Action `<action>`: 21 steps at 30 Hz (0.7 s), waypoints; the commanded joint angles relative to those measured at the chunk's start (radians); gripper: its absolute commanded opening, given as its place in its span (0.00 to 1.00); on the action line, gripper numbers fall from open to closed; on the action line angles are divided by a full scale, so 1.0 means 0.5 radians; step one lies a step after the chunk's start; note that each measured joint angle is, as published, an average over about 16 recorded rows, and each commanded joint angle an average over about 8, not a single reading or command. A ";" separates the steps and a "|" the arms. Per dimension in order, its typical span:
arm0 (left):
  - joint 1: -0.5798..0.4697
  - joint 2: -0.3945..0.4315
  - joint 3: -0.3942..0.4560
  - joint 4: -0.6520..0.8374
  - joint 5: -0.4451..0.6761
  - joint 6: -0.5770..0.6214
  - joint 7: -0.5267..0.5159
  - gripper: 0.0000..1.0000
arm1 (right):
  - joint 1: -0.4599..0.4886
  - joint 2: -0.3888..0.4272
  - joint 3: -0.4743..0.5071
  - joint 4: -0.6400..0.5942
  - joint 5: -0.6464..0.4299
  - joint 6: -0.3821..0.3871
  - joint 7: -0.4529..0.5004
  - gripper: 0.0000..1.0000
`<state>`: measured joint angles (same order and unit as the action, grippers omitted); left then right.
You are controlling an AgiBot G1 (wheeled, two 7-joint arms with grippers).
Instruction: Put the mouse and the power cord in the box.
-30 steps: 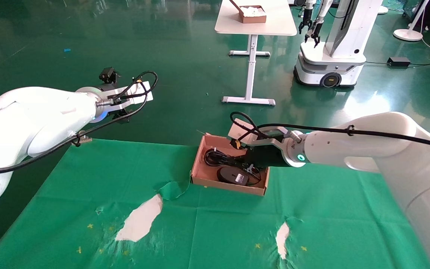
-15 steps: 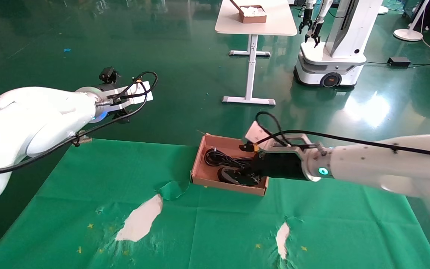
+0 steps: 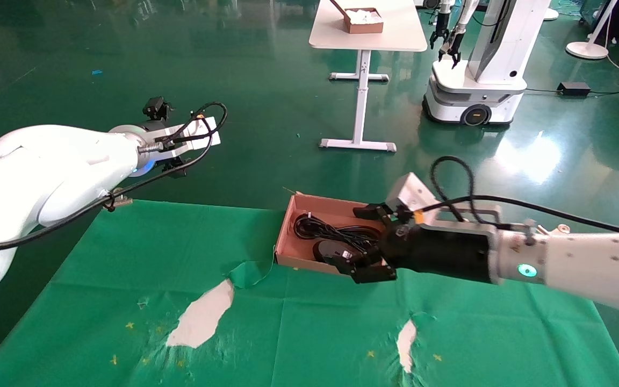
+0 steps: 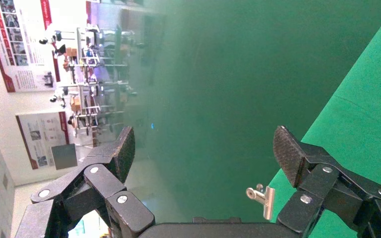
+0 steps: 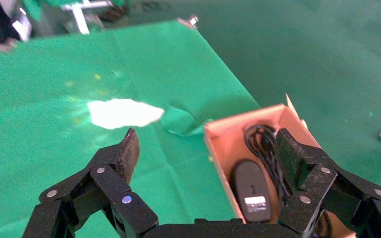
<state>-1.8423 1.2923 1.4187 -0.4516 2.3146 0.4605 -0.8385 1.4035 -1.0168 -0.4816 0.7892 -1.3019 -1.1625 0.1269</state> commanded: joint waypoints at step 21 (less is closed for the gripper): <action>0.520 -0.461 -0.771 -0.564 -1.072 0.700 0.440 1.00 | -0.449 0.553 0.276 0.675 0.779 -0.455 0.083 1.00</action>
<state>-1.5816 1.0612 1.0321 -0.7344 1.7773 0.8115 -0.6181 1.1785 -0.7394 -0.3435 1.1277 -0.9112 -1.3903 0.1684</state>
